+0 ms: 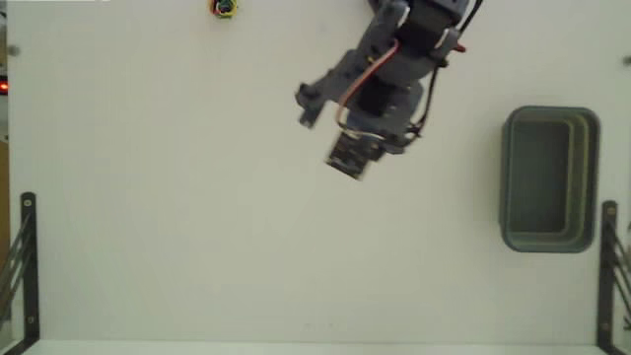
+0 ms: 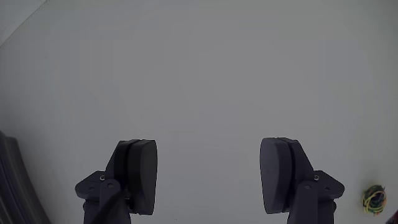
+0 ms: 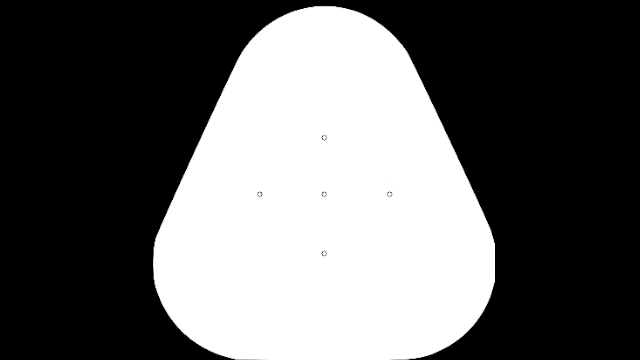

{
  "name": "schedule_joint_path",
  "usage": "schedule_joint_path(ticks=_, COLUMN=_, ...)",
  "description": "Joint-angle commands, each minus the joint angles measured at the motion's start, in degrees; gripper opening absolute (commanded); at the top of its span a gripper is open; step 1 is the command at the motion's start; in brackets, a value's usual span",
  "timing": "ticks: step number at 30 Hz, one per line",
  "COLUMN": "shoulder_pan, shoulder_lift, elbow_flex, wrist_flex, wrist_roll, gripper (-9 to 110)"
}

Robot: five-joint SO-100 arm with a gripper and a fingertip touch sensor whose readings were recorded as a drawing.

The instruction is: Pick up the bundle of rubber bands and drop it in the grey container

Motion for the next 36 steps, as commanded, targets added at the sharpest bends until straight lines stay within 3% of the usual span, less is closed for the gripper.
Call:
schedule_joint_path(ticks=1, shoulder_pan=3.7, shoulder_lift=0.1, elbow_flex=-2.3, wrist_flex=1.1, wrist_roll=0.3, gripper=110)
schedule_joint_path(ticks=36, shoulder_pan=30.8, shoulder_lift=0.1, elbow_flex=-2.3, wrist_flex=1.1, wrist_roll=0.3, gripper=110)
